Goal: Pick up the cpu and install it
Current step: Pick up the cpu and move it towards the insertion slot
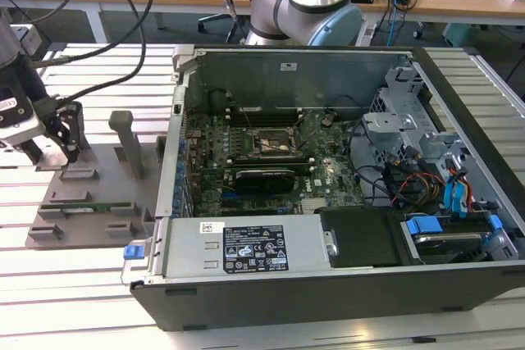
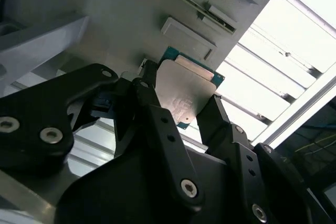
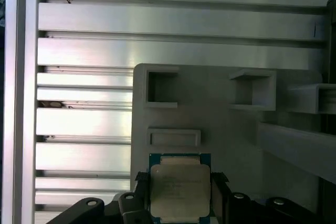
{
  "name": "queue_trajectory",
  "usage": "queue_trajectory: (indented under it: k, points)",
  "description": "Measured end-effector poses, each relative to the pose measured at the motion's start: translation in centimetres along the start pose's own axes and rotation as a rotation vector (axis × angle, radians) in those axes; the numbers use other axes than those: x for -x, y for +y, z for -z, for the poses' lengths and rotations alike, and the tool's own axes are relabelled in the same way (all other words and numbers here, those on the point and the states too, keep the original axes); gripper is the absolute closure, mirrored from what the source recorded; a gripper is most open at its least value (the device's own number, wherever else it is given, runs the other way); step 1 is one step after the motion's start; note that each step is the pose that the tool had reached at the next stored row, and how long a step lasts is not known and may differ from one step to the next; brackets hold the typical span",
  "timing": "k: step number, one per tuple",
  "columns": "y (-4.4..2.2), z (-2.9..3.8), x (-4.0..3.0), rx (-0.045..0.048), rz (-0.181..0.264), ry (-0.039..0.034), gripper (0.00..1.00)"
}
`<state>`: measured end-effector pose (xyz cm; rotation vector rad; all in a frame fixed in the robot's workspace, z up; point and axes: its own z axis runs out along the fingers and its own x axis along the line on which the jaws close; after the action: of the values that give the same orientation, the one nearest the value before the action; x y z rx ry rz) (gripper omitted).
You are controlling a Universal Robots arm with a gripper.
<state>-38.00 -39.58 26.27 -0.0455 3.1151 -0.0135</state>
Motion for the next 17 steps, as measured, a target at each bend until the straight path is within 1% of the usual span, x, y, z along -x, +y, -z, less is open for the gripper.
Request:
queue_trajectory:
  k: [3,4,6,7,11,13,14,15,17]
  points:
    - [-0.01,0.91,0.03,0.0000,0.000,0.0000,0.45]
    - [-0.01,1.52,0.04,0.0000,0.000,0.0000,0.45]
    - [-0.02,2.05,0.06,0.0000,0.000,0.0000,0.45]
    - [-0.02,2.54,0.07,0.0000,0.000,0.0000,0.45]
    - [-0.03,3.87,0.10,0.0000,0.000,0.0000,0.45]
    - [-0.05,4.86,0.13,0.0000,0.000,0.0000,0.45]
    - [-0.05,5.22,0.14,0.0001,0.000,0.0000,0.45]
    - [-0.05,5.82,0.15,0.0001,0.000,0.0000,0.45]
    - [-0.06,6.54,0.17,0.0000,0.000,0.0000,0.45]
